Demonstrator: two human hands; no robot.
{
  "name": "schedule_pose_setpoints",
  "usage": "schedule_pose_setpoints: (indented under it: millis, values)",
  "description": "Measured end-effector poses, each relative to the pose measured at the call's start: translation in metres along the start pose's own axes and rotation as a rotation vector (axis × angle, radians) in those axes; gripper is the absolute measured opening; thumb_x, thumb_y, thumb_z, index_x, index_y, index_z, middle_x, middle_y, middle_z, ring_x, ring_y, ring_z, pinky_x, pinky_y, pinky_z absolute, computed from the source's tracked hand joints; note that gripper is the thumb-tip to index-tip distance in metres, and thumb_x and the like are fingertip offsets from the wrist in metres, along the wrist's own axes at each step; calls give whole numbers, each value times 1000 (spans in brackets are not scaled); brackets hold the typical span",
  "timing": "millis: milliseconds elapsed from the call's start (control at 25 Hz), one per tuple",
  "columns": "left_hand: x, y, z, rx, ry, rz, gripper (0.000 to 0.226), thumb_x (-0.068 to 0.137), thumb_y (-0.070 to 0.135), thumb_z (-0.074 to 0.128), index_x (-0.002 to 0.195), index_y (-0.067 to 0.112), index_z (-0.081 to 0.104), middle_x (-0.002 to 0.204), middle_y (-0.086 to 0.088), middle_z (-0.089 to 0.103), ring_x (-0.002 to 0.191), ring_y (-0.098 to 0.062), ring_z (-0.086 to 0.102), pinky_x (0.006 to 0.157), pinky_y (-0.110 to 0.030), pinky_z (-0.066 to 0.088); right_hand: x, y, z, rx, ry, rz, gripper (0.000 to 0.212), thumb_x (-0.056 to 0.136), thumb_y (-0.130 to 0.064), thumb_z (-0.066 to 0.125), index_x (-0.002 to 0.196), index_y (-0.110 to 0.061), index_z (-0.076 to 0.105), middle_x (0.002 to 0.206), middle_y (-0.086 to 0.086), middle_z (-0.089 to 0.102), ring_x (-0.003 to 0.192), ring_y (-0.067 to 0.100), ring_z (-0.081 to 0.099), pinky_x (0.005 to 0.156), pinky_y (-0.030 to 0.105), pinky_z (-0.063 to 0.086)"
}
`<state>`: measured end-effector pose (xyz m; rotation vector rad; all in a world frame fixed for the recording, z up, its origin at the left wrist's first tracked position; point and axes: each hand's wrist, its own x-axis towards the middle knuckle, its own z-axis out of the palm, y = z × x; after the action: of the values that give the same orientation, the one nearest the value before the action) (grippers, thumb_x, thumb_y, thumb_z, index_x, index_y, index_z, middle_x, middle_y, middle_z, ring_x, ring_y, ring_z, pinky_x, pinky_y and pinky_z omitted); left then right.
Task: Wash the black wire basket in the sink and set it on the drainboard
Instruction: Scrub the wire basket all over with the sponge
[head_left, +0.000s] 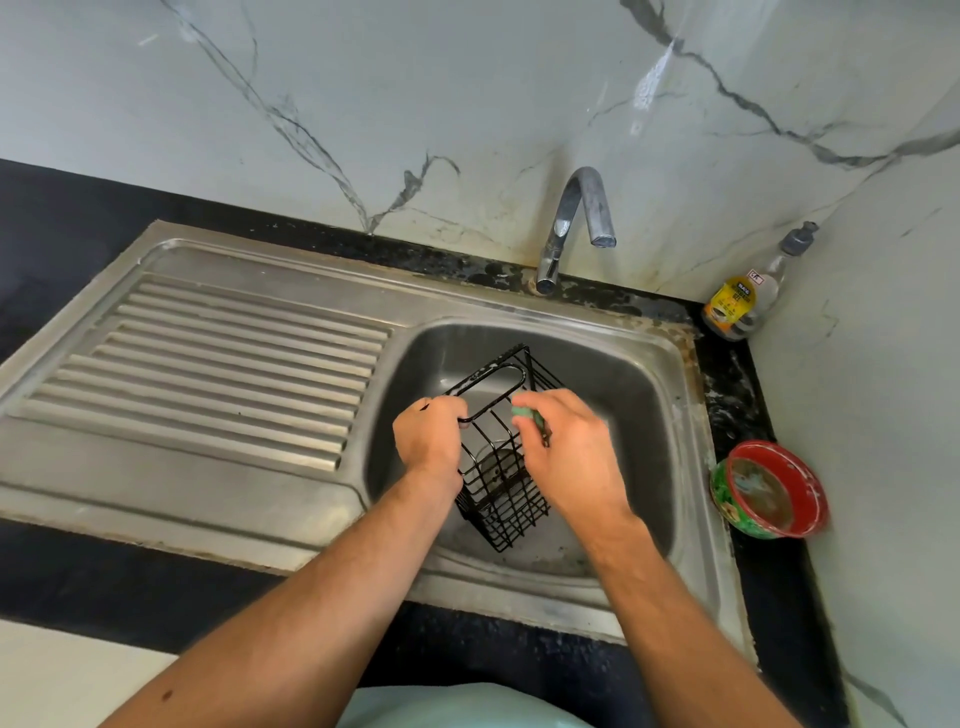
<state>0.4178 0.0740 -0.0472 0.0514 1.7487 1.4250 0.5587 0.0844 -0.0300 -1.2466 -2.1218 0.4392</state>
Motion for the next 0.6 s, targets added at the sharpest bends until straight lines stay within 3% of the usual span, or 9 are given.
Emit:
schedule_pose_setpoints:
  millis: [80, 200, 400, 600]
  values:
    - [-1, -1, 0, 16, 2, 38, 20, 52, 11, 60, 72, 11, 58, 67, -6, 43, 70, -21, 33, 63, -35, 28, -7, 7, -2, 26, -28, 7, 20, 94, -15, 69, 114, -16, 74, 109, -3, 70, 82, 9, 65, 82, 29, 58]
    - [-4, -9, 2, 47, -20, 54, 17, 59, 8, 62, 72, 11, 52, 68, -7, 40, 67, -21, 30, 60, -34, 26, -1, 2, 4, -56, -7, -8, 20, 90, -13, 73, 109, -16, 76, 103, -1, 73, 93, 16, 67, 88, 33, 57]
    - [-5, -11, 3, 71, -34, 83, 17, 64, 4, 64, 72, 12, 51, 63, -5, 38, 61, -20, 29, 57, -33, 27, -6, -5, 5, -43, -6, -75, 16, 87, -6, 69, 99, -15, 74, 96, -2, 69, 88, 16, 63, 81, 27, 54]
    - [-1, -15, 1, 106, -36, 97, 20, 62, 3, 64, 68, 12, 47, 57, -1, 31, 60, -21, 27, 56, -34, 25, -17, 0, 10, -27, -80, -126, 16, 88, -7, 71, 100, -16, 75, 98, -4, 68, 89, 14, 64, 82, 27, 55]
